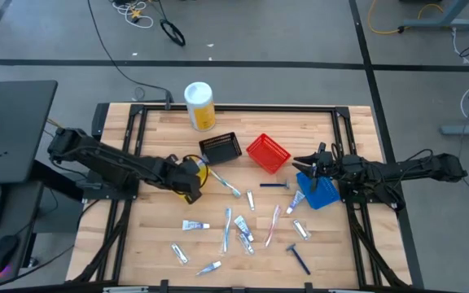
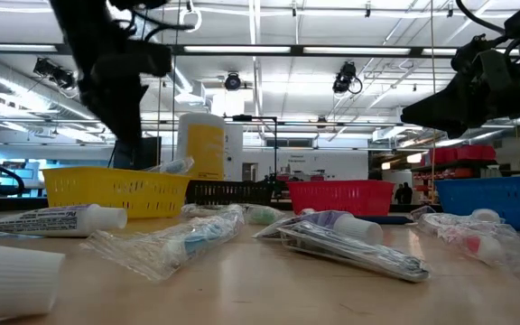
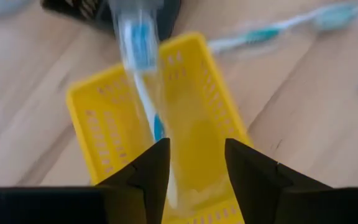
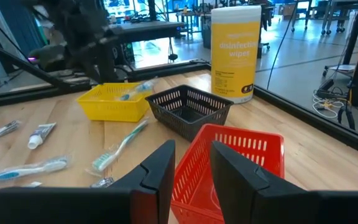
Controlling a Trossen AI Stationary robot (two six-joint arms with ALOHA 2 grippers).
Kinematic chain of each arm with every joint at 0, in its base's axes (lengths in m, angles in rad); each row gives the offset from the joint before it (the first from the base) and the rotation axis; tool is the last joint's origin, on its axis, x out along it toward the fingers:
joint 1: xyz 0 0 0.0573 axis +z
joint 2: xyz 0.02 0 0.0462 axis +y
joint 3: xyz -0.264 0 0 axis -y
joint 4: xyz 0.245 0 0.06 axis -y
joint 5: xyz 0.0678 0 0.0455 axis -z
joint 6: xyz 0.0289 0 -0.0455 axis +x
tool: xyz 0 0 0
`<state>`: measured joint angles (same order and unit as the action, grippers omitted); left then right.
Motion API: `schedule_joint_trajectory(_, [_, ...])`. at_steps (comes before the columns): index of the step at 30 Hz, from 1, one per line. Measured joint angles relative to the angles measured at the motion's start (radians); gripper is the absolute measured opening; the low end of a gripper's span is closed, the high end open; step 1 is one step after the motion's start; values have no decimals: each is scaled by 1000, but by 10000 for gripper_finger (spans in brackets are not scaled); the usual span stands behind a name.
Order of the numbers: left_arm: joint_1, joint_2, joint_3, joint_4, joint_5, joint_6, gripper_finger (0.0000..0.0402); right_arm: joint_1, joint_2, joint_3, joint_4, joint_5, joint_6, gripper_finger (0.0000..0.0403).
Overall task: Pick & Place Travel size toiletries
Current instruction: Put the white toothpaste into the black basket
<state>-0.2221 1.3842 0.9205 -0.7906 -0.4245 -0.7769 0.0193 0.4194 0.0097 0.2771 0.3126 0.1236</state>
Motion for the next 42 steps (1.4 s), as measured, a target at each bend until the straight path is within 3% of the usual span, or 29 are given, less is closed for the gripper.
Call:
schedule_joint_trajectory(5, [-30, 0, 79, 37, -49, 134, 149, 0, 0, 0, -1, 0, 0, 112])
schedule_joint_trajectory(11, [-75, 1, 76, 237, -33, 243, 144, 0, 0, 0, -3, 0, 0, 112])
schedule_joint_trajectory(17, [-126, 16, 76, 300, 95, 236, 148, 0, 1, 0, -13, 0, 0, 112])
schedule_joint_trajectory(26, [-221, 133, 76, 398, 137, 242, 186, 0, 21, 0, -51, -3, 53, 112])
schedule_joint_trajectory(34, [-264, 307, 82, 394, 266, 228, 197, 0, 42, 0, -50, -2, 56, 112])
schedule_joint_trajectory(42, [-266, 372, 79, 331, 313, 179, 195, 0, 56, 0, -56, -1, 71, 112])
